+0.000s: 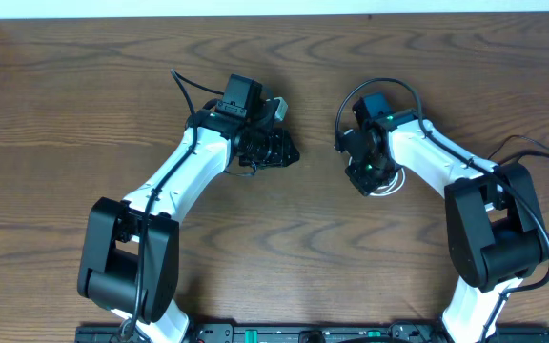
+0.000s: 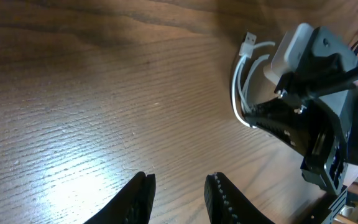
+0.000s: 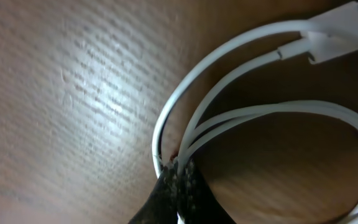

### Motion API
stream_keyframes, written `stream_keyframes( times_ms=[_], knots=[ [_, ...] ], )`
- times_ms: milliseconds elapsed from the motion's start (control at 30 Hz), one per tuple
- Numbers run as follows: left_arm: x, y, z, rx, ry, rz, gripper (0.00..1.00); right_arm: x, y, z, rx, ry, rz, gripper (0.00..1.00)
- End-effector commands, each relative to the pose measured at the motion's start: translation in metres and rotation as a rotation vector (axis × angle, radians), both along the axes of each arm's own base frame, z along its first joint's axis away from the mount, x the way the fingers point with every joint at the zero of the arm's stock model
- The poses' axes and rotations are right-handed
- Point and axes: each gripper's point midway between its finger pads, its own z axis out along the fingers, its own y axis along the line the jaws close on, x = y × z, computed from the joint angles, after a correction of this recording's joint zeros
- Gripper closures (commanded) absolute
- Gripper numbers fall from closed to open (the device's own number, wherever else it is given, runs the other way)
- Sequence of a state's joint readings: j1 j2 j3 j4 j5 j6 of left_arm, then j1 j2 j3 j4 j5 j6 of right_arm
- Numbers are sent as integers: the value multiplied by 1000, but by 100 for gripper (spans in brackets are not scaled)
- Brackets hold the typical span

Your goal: Untangle cables

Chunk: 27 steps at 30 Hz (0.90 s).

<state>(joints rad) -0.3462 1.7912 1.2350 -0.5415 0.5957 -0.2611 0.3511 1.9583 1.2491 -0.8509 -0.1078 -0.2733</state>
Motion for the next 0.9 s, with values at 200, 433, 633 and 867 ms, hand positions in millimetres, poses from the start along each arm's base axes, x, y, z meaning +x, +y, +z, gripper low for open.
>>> stream_keyframes(
  times_ms=[200, 433, 633, 867],
  knots=[
    [3, 0, 7, 2, -25, -1, 68, 9, 52, 88, 321, -109, 22, 99],
    [3, 0, 7, 0, -24, -2, 67, -8, 86, 135, 581, -90, 72, 99],
    [-2, -9, 13, -60, -4, -29, 67, -3, 93, 142, 630, -90, 30, 99],
    [-14, -25, 28, -185, 18, -103, 59, 2, 99, 148, 671, -97, 9, 99]
  ],
)
